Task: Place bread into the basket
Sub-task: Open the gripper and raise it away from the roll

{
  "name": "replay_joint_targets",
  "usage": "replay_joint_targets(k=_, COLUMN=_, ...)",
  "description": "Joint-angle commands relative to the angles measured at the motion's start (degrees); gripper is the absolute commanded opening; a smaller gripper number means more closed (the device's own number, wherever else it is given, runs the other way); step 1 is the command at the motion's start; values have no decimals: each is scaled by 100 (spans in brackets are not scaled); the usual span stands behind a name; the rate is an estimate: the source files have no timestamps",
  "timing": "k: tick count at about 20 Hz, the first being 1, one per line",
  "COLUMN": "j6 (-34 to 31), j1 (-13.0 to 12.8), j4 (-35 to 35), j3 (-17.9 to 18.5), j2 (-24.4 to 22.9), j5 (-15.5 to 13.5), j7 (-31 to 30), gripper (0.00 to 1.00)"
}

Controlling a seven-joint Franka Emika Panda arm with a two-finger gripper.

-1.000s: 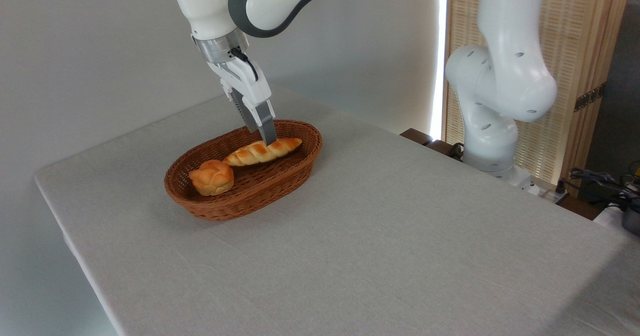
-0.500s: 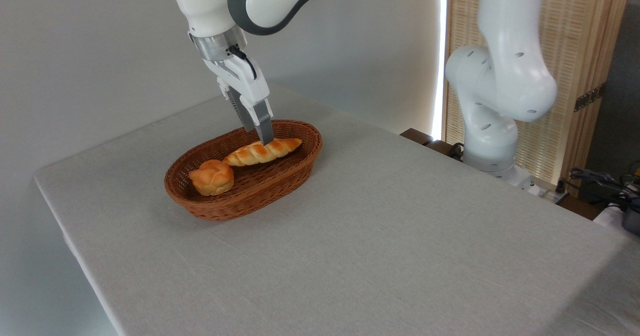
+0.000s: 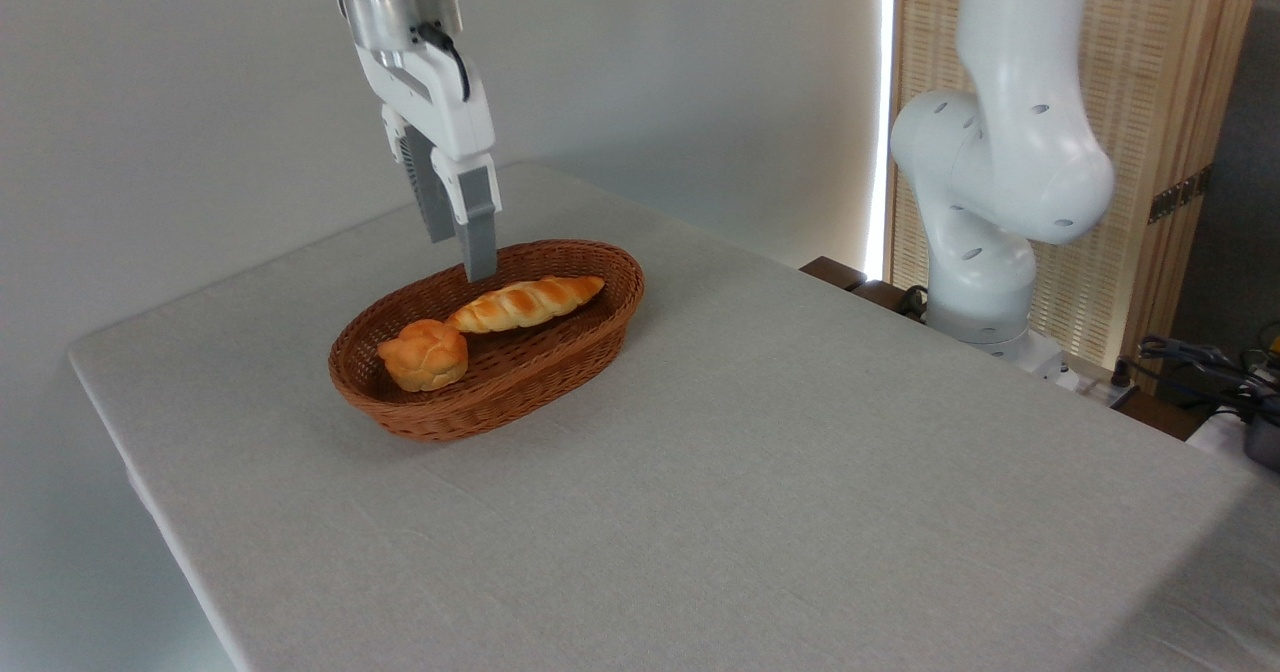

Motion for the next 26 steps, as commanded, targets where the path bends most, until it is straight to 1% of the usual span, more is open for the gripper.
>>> replay_joint_targets(k=1, j6=-244, j1=-4, j4=133, j3=373, j2=-123, j5=62, j7=706, gripper=100)
replay_joint_targets(k=3, j6=-253, j1=-4, j4=159, j3=523, j2=-176, j5=62, j7=1094, gripper=100)
replay_joint_targets(k=4, j6=-253, j1=4, j4=176, j3=672, j2=-194, j5=62, j7=1234, gripper=100)
replay_joint_targets(k=7, j6=-402, j1=13, j4=439, j3=989, j2=-194, j5=62, j7=1271, gripper=100)
replay_joint_targets(k=8, j6=-542, j1=13, j4=562, j3=1164, j2=-185, j5=62, j7=1314, gripper=100)
replay_joint_targets(k=9, j6=-595, j1=13, j4=615, j3=1235, j2=-185, j5=62, j7=1349, gripper=100)
replay_joint_targets(k=10, j6=-666, j1=13, j4=677, j3=1384, j2=-185, j5=62, j7=1437, gripper=100)
replay_joint_targets(k=13, j6=-841, j1=22, j4=739, j3=1551, j2=-185, j5=62, j7=1543, gripper=100)
replay_joint_targets(k=15, j6=-1017, j1=31, j4=809, j3=1605, j2=-168, j5=79, j7=1631, gripper=100)
replay_joint_targets(k=16, j6=-1096, j1=118, j4=862, j3=1648, j2=-159, j5=70, j7=1648, gripper=100)
replay_joint_targets(k=20, j6=-1106, j1=189, j4=862, j3=1649, j2=-159, j5=70, j7=1649, gripper=100)
replay_joint_targets(k=22, j6=-1106, j1=233, j4=862, j3=1658, j2=-159, j5=9, j7=1640, gripper=100)
replay_joint_targets(k=23, j6=-1106, j1=294, j4=862, j3=1658, j2=-159, j5=-9, j7=1649, gripper=100)
replay_joint_targets(k=26, j6=-1106, j1=303, j4=862, j3=1658, j2=-150, j5=-18, j7=1640, gripper=100)
